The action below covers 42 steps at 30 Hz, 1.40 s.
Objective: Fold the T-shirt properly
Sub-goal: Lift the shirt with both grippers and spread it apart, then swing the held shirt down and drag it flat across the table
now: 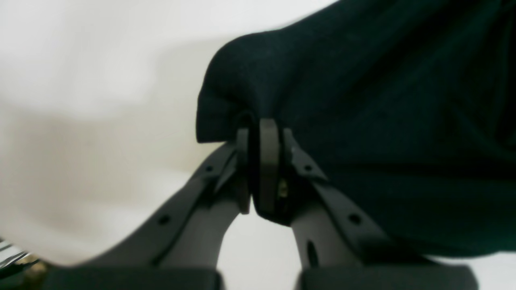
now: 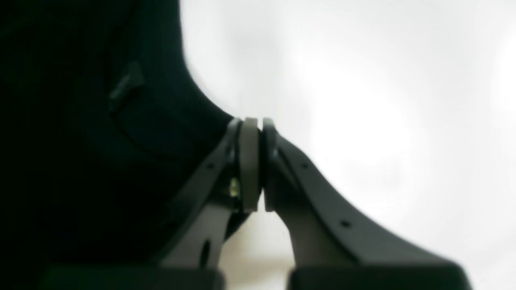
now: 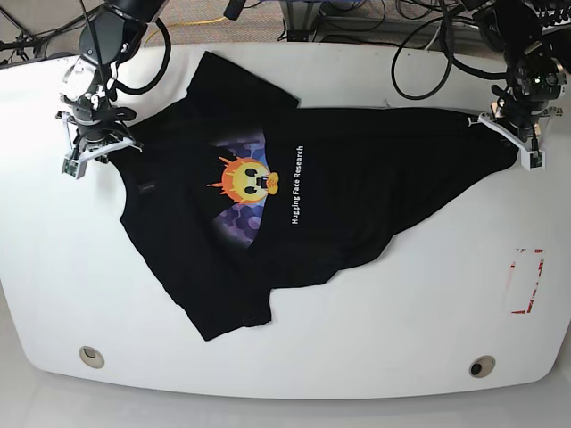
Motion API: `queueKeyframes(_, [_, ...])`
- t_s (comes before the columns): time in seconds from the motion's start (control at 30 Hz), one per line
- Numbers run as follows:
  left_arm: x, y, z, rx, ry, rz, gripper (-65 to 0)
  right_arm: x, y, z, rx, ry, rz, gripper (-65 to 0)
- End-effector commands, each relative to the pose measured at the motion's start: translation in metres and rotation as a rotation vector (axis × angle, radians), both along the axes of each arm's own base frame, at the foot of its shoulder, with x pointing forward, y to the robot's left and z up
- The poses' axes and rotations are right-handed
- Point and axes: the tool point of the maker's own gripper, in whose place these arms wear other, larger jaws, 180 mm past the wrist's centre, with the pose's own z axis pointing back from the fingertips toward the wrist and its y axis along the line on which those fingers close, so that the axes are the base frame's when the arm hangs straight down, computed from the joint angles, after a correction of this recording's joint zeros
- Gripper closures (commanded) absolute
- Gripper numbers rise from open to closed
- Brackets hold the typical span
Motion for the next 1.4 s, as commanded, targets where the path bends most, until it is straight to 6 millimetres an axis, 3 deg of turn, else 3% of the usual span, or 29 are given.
queueKeyframes(0.0, [0.019, 0.001, 0.041, 0.074, -0.118, -0.039, 0.0, 0.017, -0.003, 0.041, -0.082, -0.114, 0.047, 0.0])
queueKeyframes(0.23, [0.057, -0.019, 0.092, 0.079, -0.293, -0.135, 0.0, 0.04, 0.005, 0.074, -0.115, -0.209, 0.098, 0.0])
queueKeyframes(0.47, [0.105, -0.016, 0.157, 0.117, -0.482, -0.158, 0.0, 0.077, 0.011, 0.112, -0.143, -0.317, 0.161, 0.0])
queueKeyframes(0.67, [0.147, -0.031, 0.225, 0.183, -0.638, -0.241, 0.0, 0.11, 0.007, 0.157, -0.183, -0.381, 0.207, 0.0])
queueKeyframes(0.87, [0.174, -0.03, 0.275, 0.234, -0.703, -0.242, 0.0, 0.14, 0.01, 0.205, -0.207, -0.461, 0.238, 0.0])
queueKeyframes(1.03, [0.183, -0.024, 0.312, 0.289, -0.745, -0.204, 0.0, 0.16, 0.016, 0.243, -0.28, -0.484, 0.304, 0.0])
queueKeyframes(1.17, [0.195, -0.023, 0.349, 0.299, -0.809, -0.193, 0.0, 0.176, 0.024, 0.287, -0.331, -0.564, 0.332, 0.0])
queueKeyframes(1.37, [0.195, -0.014, 0.402, 0.335, -0.908, -0.162, 0.0, 0.184, 0.018, 0.342, -0.428, -0.601, 0.344, 0.0])
